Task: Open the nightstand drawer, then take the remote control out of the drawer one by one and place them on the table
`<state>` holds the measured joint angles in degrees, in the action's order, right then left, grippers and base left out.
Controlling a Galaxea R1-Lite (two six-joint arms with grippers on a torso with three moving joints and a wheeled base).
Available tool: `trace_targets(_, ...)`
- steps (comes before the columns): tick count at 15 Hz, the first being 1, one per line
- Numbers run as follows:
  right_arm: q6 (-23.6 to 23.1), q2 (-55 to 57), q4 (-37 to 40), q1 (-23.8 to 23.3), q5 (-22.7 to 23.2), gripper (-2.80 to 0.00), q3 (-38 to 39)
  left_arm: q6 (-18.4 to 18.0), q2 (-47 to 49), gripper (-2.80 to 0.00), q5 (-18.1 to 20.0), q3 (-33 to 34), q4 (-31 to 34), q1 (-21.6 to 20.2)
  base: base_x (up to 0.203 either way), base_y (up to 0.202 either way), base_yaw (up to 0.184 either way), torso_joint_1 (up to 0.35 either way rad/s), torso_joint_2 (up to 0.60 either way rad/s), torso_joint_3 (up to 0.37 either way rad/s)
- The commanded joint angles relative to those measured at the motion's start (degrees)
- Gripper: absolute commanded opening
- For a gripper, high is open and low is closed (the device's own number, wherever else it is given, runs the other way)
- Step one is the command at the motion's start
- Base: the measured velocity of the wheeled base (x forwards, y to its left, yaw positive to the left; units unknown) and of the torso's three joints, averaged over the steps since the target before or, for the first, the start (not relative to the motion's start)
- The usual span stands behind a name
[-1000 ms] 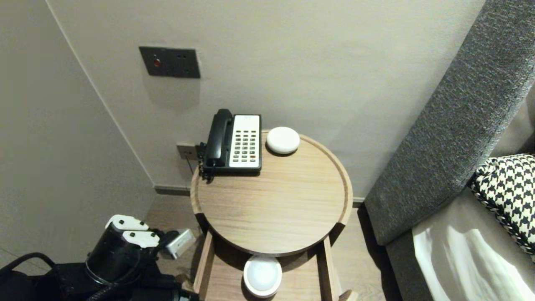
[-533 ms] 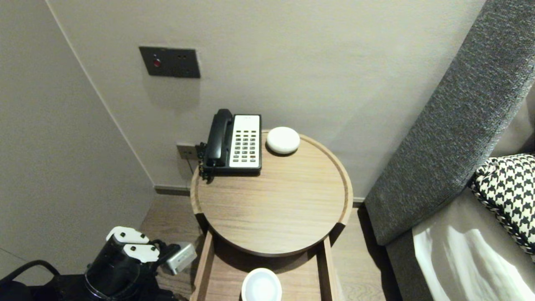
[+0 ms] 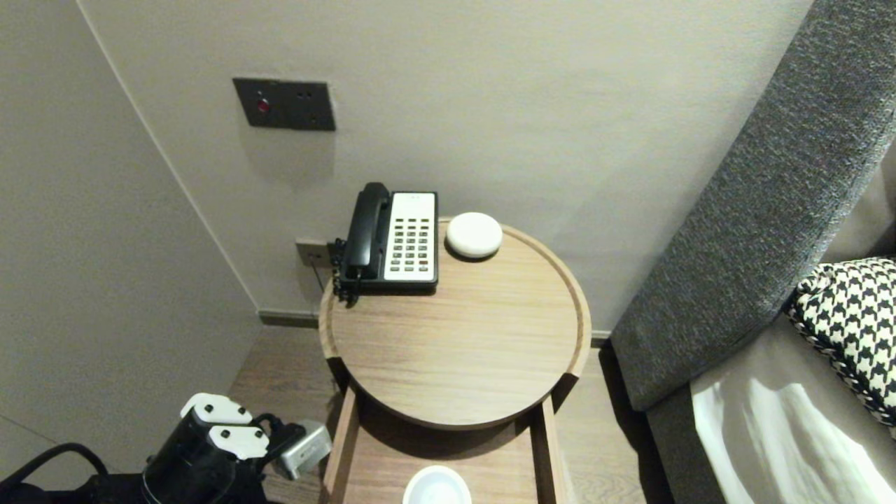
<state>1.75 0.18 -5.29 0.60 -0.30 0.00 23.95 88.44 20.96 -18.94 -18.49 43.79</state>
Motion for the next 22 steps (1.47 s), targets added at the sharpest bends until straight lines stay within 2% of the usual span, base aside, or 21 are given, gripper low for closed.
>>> trace_targets(1,0.01,0.08,-0.07,0.09,0.01,-2.80,2.29,0.16,-0.63,-2.80,-0.35,-1.19,-0.17,-0.02,0.000,0.000,0.000,0.000,0.00,0.000)
trace_targets(3,0.01,0.08,-0.07,0.02,0.04,-2.80,2.29,0.15,-2.33,-2.80,-4.44,-5.05,2.89,-0.16,0.000,0.000,0.000,0.000,0.00,0.000)
trace_targets(4,0.01,0.10,-0.07,0.02,-0.01,-2.80,2.29,0.17,-3.23,-2.80,-6.65,-7.75,7.69,-0.18,0.000,0.000,0.000,0.000,0.00,0.000)
trace_targets(7,0.01,0.08,-0.07,0.02,-0.05,-2.80,2.29,1.14,-6.11,-2.80,-9.69,-20.36,29.64,-0.20,0.000,0.000,0.000,0.000,0.00,0.000)
trace_targets(9,0.01,0.08,-0.07,0.02,-0.05,-2.80,2.29,3.47,-6.74,-2.80,-10.55,-31.83,43.53,-0.37,0.000,0.000,0.000,0.000,0.00,0.000)
trace_targets(11,0.01,0.08,-0.07,0.02,0.04,-2.80,2.29,6.92,-5.97,-2.80,-12.81,-38.70,53.26,-0.51,0.000,0.000,0.000,0.000,0.00,0.000)
trace_targets(15,0.01,0.08,-0.07,0.02,-0.05,-2.80,2.29,7.72,2.38,-2.80,-13.82,-42.62,57.41,1.06,0.000,0.000,0.000,0.000,0.00,0.000)
trace_targets(19,0.01,0.08,-0.07,0.02,0.00,-2.80,2.29,7.90,9.34,-2.80,-13.98,-49.11,58.10,2.38,0.000,0.000,0.000,0.000,0.00,0.000)
trace_targets(22,0.01,0.08,-0.07,0.10,-0.01,-2.80,2.29,8.13,11.75,-2.80,-14.82,-51.44,58.62,3.49,0.000,0.000,0.000,0.000,0.00,0.000)
